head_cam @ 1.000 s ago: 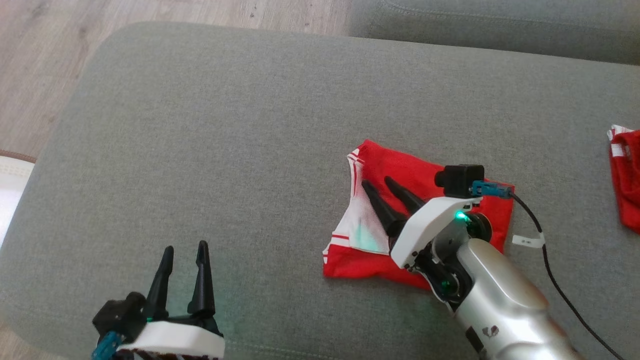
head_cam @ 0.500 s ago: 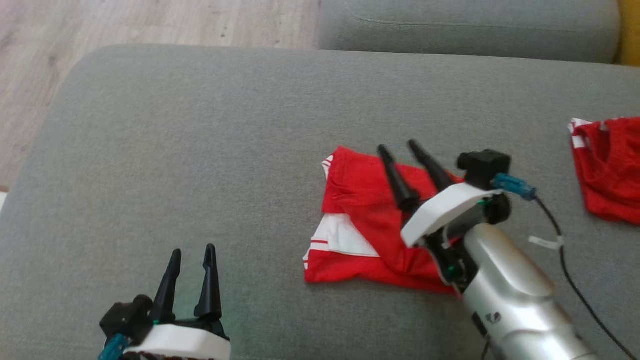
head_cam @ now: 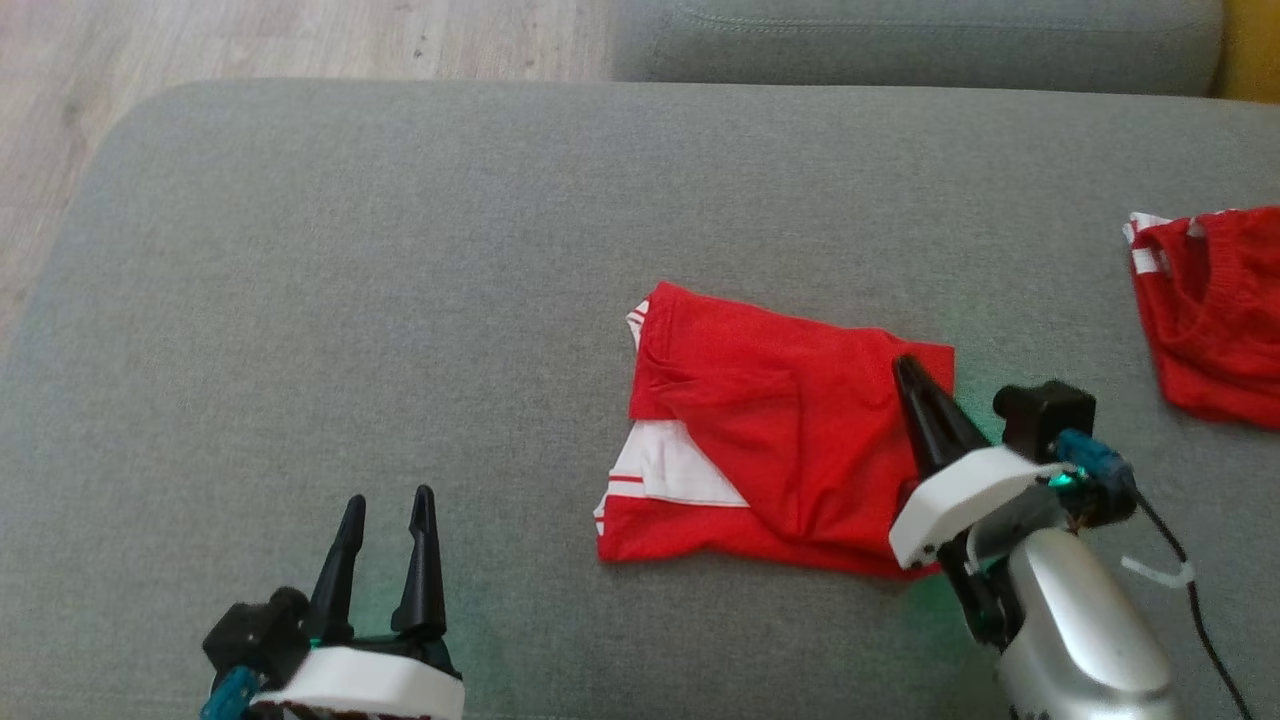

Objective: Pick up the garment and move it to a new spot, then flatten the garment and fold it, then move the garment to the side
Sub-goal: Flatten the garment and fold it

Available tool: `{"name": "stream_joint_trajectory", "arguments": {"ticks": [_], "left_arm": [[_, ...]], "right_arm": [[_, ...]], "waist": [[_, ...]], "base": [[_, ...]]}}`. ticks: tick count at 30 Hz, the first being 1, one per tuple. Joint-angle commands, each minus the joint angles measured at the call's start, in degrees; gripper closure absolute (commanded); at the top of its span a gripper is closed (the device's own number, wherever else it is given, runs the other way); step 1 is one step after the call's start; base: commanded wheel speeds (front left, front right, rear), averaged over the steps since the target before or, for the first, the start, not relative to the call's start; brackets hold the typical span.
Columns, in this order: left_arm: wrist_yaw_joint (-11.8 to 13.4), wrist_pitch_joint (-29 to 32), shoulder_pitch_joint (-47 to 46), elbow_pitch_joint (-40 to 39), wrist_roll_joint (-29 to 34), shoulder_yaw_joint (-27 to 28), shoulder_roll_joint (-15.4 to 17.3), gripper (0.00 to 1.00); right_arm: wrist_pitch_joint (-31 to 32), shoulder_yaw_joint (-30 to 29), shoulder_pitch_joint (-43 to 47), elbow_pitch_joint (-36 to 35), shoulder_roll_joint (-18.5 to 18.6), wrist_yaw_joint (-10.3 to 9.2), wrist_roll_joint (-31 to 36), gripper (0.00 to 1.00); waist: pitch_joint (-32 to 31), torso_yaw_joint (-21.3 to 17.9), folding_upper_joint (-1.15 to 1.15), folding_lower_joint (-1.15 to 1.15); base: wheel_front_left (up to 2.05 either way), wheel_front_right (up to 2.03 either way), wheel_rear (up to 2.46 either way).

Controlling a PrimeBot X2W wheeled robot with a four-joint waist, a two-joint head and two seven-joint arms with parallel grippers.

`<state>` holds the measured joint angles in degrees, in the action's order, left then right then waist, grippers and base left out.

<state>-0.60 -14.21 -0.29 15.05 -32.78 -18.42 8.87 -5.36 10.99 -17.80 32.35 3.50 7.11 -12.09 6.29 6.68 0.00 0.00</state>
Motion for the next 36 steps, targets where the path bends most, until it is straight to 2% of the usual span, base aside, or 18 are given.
{"name": "stream_joint_trajectory", "arguments": {"ticks": [1, 11, 15, 21, 29, 32, 36], "left_arm": [[-0.3, -0.7, -2.3, -1.6, 0.4, 1.8, 0.5, 0.00], [-0.2, -0.7, -3.1, -1.5, 0.3, 2.0, 0.7, 0.00], [-0.3, -0.7, -3.6, -1.4, 0.3, 1.9, 0.5, 0.00], [-0.3, -0.7, -3.5, -0.7, 0.1, 2.2, 0.4, 0.00], [-0.4, -0.8, -3.4, -0.6, 0.1, 2.7, 0.2, 0.00], [-0.3, -0.8, -3.4, -0.6, 0.2, 2.9, 0.1, 0.00], [-0.3, -0.8, -3.3, -0.5, 0.2, 3.0, 0.1, 0.00]], "right_arm": [[0.3, 1.1, -0.8, -2.4, -0.6, 0.37, 0.7, 1.00], [4.3, 5.7, -0.4, -1.1, -0.6, 0.37, -1.6, 1.00], [4.8, 9.6, -2.6, 0.7, -0.6, 0.37, -2.3, 1.00], [4.3, 17.3, -4.2, -0.2, -0.6, 0.37, -5.5, 1.00], [7.1, 30.3, -3.0, -1.2, -0.6, 0.37, -8.6, 1.00], [6.8, 32.5, -3.0, -1.6, -0.6, 0.37, -9.7, 1.00], [5.0, 32.4, -3.7, -2.1, -0.6, 0.37, -10.1, 1.00]], "waist": [[0.3, 0.4, 0.00, 0.00], [1.8, 2.8, 0.00, 0.00], [2.3, 4.0, 0.00, 0.00], [2.1, 4.7, 0.00, 0.00], [1.9, 4.3, 0.00, 0.00], [2.0, 3.6, 0.00, 0.00], [1.8, 2.7, 0.00, 0.00]], "base": [[0.00, 0.00, 0.00], [0.00, 0.00, 0.00], [0.00, 0.00, 0.00], [0.00, 0.00, 0.00], [0.00, 0.00, 0.00], [0.00, 0.00, 0.00], [0.00, 0.00, 0.00]]}}
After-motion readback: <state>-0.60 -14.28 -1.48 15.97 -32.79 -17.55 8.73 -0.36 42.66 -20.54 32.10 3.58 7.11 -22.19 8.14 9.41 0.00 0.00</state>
